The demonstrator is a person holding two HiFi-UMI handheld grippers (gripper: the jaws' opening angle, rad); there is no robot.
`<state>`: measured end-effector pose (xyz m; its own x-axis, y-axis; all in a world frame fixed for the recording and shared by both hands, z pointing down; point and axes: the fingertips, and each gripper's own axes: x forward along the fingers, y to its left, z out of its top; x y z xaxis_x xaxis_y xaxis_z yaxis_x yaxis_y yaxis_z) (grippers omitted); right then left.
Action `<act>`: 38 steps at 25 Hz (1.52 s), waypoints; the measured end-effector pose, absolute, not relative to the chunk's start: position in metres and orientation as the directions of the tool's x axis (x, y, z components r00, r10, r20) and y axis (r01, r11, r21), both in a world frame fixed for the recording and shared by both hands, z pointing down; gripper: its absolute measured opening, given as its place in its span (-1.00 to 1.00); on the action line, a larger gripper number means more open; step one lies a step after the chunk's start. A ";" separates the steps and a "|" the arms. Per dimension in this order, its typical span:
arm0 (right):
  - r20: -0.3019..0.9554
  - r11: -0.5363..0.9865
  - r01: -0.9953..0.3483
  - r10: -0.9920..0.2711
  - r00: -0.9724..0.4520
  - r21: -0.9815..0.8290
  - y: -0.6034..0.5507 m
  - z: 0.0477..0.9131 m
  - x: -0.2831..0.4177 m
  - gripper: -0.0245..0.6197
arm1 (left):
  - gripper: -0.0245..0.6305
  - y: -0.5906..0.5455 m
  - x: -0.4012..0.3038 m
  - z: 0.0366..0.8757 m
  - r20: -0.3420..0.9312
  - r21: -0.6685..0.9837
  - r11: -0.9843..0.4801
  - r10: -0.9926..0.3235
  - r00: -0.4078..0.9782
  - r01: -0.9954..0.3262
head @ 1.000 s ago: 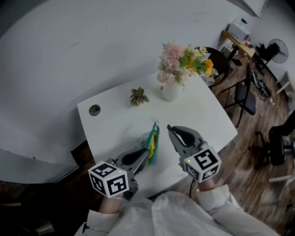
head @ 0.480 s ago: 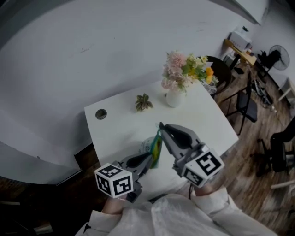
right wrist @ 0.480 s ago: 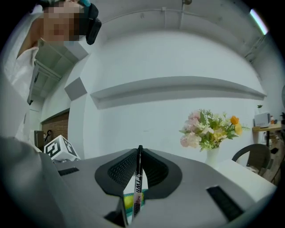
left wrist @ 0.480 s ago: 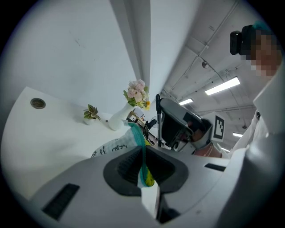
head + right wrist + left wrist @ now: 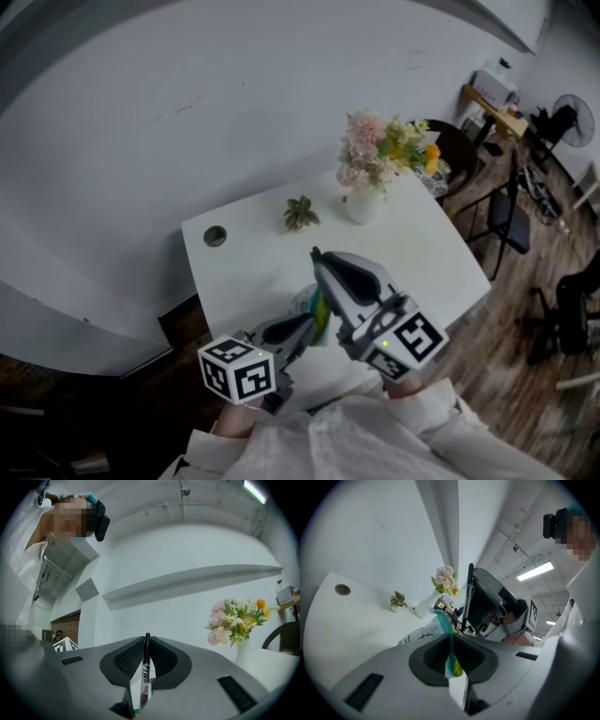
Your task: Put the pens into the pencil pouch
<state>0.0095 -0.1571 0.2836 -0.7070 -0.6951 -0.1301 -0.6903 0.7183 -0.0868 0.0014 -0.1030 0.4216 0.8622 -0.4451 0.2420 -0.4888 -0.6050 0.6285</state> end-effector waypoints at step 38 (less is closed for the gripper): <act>-0.087 0.712 -0.664 -0.694 -0.714 -0.230 -0.124 0.356 0.017 -0.79 | -0.84 -0.110 -0.015 0.419 0.195 0.686 -0.555 -0.481 0.855 -0.470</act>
<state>0.0170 -0.1241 0.3560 -0.7144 -0.6942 -0.0873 -0.6637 0.7119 -0.2297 -0.0150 -0.1104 0.4193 0.8545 -0.4813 0.1953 -0.4697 -0.5554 0.6862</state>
